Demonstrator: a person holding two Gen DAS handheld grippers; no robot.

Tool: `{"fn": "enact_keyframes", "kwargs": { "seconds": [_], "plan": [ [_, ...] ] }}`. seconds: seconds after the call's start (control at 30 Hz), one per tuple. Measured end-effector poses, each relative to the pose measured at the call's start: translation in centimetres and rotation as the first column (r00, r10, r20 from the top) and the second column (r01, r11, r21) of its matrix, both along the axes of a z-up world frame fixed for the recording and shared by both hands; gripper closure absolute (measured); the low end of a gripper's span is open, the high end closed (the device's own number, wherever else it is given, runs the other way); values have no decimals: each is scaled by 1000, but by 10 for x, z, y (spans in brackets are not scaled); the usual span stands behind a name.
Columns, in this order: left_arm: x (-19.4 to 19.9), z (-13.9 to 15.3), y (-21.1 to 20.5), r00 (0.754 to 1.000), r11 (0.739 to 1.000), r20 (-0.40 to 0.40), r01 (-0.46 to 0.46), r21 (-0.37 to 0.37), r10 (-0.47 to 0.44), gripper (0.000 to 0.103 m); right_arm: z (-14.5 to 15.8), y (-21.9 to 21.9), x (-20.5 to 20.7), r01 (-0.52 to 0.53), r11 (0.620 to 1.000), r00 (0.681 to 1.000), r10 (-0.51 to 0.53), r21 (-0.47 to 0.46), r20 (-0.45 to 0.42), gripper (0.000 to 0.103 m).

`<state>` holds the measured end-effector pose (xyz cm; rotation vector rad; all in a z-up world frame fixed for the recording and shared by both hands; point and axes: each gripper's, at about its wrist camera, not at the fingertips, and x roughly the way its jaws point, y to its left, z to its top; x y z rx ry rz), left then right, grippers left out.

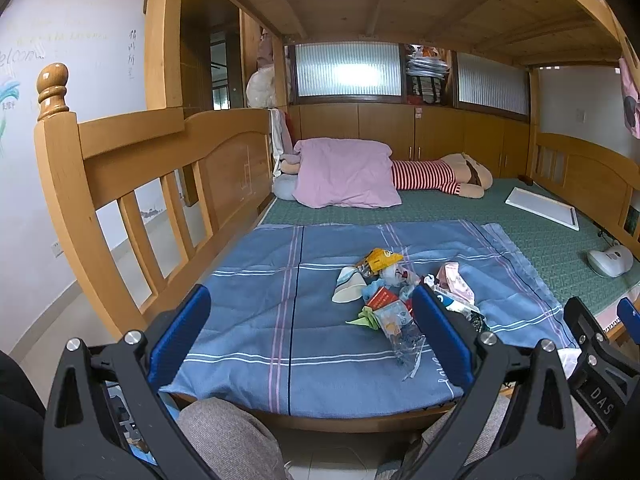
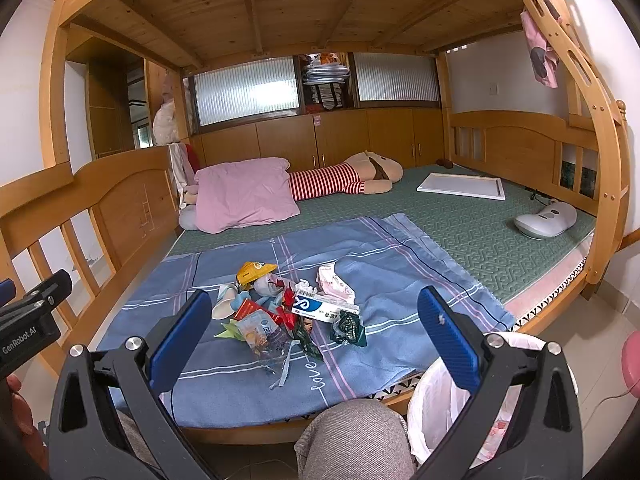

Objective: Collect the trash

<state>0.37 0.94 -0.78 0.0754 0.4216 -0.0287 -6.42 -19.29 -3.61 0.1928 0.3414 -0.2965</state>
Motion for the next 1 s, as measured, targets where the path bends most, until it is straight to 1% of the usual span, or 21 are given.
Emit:
{"fn": "enact_keyframes", "kwargs": {
  "seconds": [0.1, 0.23, 0.37, 0.47, 0.53, 0.6, 0.67, 0.73, 0.87, 0.93, 1.0],
  "plan": [
    [-2, -1, 0, 1000, 1000, 1, -1, 4, 1, 3, 0, 0, 0, 2, 1000, 1000, -2, -1, 2, 3],
    [-4, -3, 3, 1000, 1000, -13, 2, -13, -2, 3, -1, -1, -1, 4, 1000, 1000, -4, -1, 2, 3],
    [-21, -18, 1, 998, 999, -53, 10, -39, -12, 3, 2, -4, -3, 14, 1000, 1000, -14, 1, 12, 3],
    [-49, -40, -8, 998, 999, -54, 38, 19, -36, 3, 5, -6, -6, 22, 1000, 999, -22, -3, 26, 3],
    [-65, -57, -11, 992, 996, -96, 85, 30, -82, 3, 8, -8, -7, 24, 1000, 999, -24, -4, 36, 3],
    [-75, -70, -12, 986, 993, -130, 112, 44, -105, 3, 8, -8, -6, 26, 1000, 999, -26, -2, 36, 3],
    [-81, -76, -12, 984, 991, -139, 120, 61, -110, 3, 9, -9, -6, 25, 1000, 999, -25, -3, 38, 3],
    [-86, -79, -9, 984, 991, -145, 118, 65, -108, 3, 10, -8, -5, 26, 1000, 999, -26, -3, 35, 3],
    [-92, -83, -3, 983, 993, -158, 103, 50, -94, 3, 14, -5, -4, 20, 1000, 999, -20, -9, 38, 3],
    [-97, -84, -4, 986, 994, -149, 84, 74, -73, 3, 15, -4, -4, 20, 1000, 999, -20, -15, 40, 3],
    [-102, -82, -6, 992, 989, -121, 40, 143, -23, 3, 15, -4, -3, 21, 1000, 999, -20, -21, 40, 3]
  ]
}}
